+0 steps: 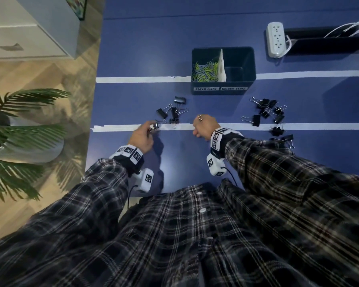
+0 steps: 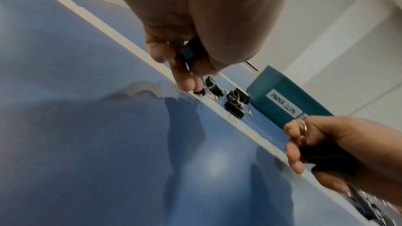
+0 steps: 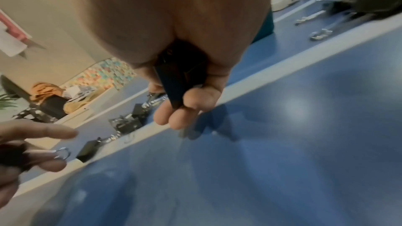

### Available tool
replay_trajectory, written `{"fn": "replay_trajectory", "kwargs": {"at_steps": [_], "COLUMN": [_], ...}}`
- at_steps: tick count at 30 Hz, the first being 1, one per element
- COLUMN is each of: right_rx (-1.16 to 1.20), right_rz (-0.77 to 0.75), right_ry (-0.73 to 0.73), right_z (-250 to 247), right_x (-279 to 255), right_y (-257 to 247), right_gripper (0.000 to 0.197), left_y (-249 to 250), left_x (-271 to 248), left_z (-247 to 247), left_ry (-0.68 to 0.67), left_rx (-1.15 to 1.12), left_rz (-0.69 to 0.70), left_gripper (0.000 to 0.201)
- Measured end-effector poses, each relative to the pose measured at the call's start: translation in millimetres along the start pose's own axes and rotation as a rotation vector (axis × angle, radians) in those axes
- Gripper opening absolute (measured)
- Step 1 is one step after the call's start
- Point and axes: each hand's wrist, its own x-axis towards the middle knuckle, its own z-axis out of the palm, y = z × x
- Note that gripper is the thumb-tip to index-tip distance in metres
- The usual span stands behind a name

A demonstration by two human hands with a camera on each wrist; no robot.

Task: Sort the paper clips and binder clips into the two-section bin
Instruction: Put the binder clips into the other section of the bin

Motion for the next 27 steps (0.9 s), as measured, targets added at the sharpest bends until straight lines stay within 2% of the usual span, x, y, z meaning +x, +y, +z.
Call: {"fn": "replay_trajectory", "kwargs": {"at_steps": [2, 4, 5, 7, 8, 10, 12, 15, 18, 20, 23, 27], "right_rx": [-0.051, -0.162, -0.209, -0.335, -0.409, -0.530, -0.587, -0.613, -0.542, -0.424, -0.262, 0.017], "right_rz": [-0.047, -0.101, -0.143, -0.264, -0.318, -0.367, -0.361, -0.348, -0.300, -0.279, -0.228, -0.039], "right_ry": [0.024, 0.057, 0.062, 0.047, 0.028, 0.001, 0.004, 0.025, 0.010, 0.020, 0.044, 0.150], "right_z": [-1, 1, 4, 11, 15, 23, 29, 32, 28, 24, 17, 2], "right_x": [6, 9, 9, 11, 12, 13, 15, 12, 7, 4, 0, -5], "right_y": [-14, -25, -30, -39, -40, -41, -38, -29, -13, -2, 14, 24], "right_gripper": [0.025, 0.016, 0.014, 0.030, 0.037, 0.043, 0.038, 0.032, 0.032, 0.021, 0.010, 0.014], "left_y": [4, 8, 10, 13, 15, 15, 10, 4, 8, 8, 4, 0], "left_x": [13, 25, 29, 36, 37, 39, 42, 44, 42, 40, 33, 14], "left_z": [-5, -7, -7, -8, -8, -4, 2, 11, 18, 20, 24, 27], "left_ry": [0.071, 0.114, 0.118, 0.113, 0.105, 0.071, 0.025, -0.022, -0.005, -0.013, 0.025, 0.143], "left_rx": [-0.035, -0.042, -0.038, -0.010, 0.026, 0.145, 0.286, 0.406, 0.385, 0.342, 0.275, 0.234], "left_rz": [-0.043, -0.141, -0.197, -0.301, -0.308, -0.230, -0.120, -0.023, -0.015, -0.034, -0.055, -0.137], "left_gripper": [0.028, 0.017, 0.018, 0.026, 0.031, 0.044, 0.052, 0.048, 0.031, 0.027, 0.034, 0.054]}}
